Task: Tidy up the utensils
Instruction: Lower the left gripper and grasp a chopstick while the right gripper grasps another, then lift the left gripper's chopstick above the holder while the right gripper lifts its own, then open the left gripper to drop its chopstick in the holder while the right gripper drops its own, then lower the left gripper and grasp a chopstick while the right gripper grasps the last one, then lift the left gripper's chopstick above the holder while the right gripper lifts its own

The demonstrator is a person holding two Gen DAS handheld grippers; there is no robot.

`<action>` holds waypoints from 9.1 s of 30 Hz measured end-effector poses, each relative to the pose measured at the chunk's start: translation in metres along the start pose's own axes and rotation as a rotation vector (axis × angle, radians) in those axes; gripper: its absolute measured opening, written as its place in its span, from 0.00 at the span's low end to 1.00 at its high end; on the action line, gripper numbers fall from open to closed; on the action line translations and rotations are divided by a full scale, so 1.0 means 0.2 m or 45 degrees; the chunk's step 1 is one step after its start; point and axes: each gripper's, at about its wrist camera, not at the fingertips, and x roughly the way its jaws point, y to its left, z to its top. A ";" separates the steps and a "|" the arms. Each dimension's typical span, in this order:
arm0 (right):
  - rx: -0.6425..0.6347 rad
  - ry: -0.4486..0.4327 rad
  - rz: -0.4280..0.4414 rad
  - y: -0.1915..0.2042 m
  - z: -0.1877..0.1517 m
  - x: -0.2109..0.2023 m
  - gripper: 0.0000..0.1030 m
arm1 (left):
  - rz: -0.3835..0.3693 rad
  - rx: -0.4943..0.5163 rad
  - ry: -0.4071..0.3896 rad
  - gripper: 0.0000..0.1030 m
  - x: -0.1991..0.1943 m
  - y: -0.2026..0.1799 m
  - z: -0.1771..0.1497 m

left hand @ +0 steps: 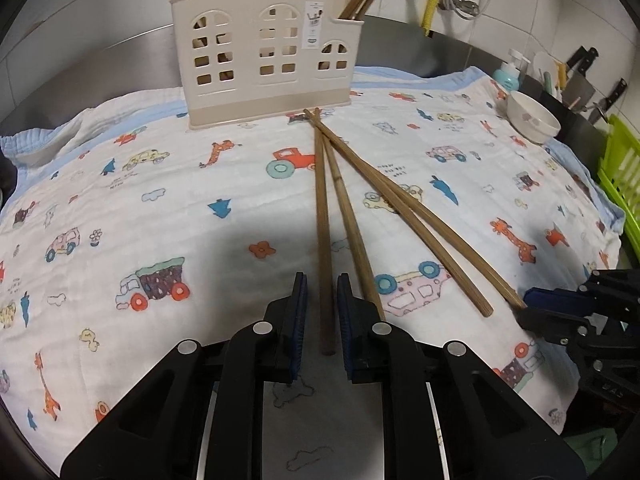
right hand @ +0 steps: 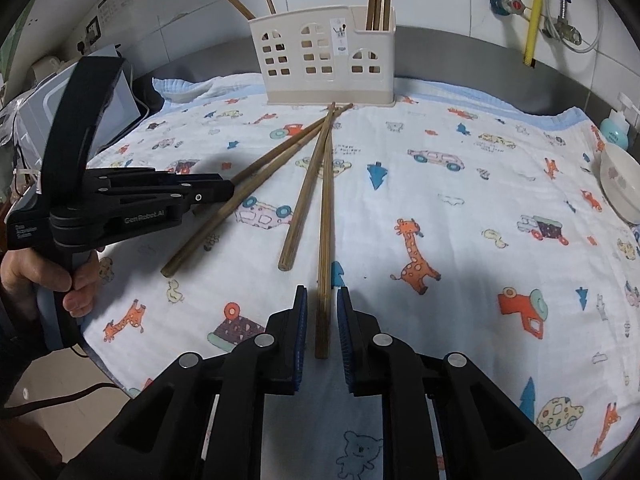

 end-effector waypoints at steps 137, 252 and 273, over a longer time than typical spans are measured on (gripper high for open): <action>-0.226 -0.397 -0.047 -0.05 1.36 -0.54 0.14 | 0.108 0.008 -0.592 0.08 -0.70 0.29 1.12; -0.214 -0.457 0.027 0.10 0.77 -0.68 0.06 | -0.066 -0.060 -0.448 0.05 -0.62 0.15 0.39; -0.283 -0.567 0.031 0.12 1.36 -0.77 0.06 | 0.025 0.031 -0.612 0.05 -0.85 0.24 0.89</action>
